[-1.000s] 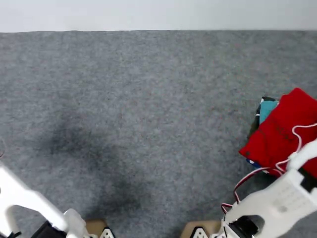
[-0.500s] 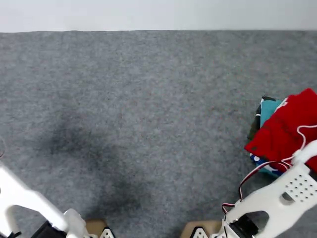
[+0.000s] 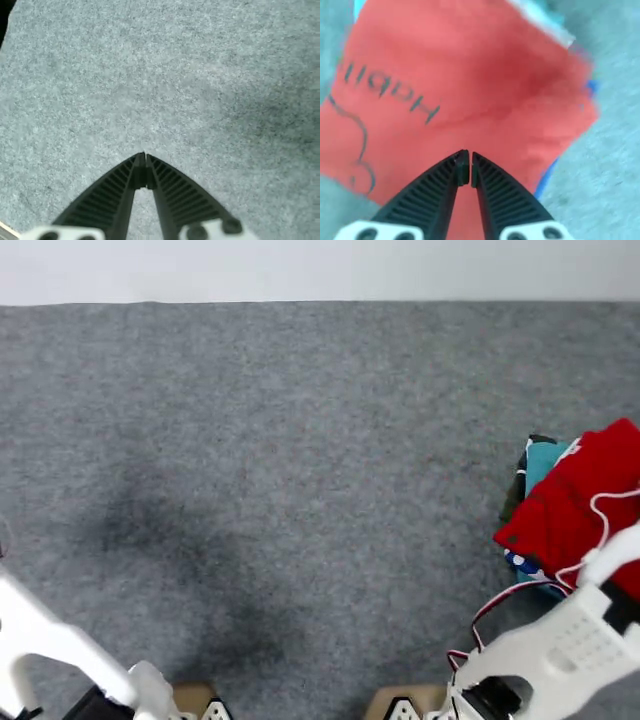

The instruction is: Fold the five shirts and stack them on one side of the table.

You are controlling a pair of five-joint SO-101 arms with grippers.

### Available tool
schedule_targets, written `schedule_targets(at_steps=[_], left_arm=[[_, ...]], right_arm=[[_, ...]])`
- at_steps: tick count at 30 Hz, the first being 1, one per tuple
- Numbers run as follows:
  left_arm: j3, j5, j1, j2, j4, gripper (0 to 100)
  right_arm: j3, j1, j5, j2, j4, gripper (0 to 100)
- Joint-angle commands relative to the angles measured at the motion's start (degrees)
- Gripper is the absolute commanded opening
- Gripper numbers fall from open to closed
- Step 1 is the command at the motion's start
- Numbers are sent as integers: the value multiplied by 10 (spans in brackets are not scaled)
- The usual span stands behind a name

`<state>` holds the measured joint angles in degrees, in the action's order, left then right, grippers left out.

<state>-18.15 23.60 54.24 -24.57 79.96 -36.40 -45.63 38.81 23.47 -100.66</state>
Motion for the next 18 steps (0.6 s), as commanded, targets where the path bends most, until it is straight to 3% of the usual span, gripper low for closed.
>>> schedule_targets(at_steps=[1,8,18], left_arm=[[6,3,-4,-15,10,5],[5,3,-4,-15,12,5],[4,3,-4,-15,12,5]], right_arm=[[61,-44,32,-29,9,11],[93,-86,44,53,102,11],[4,42,36,-51,-12,13]])
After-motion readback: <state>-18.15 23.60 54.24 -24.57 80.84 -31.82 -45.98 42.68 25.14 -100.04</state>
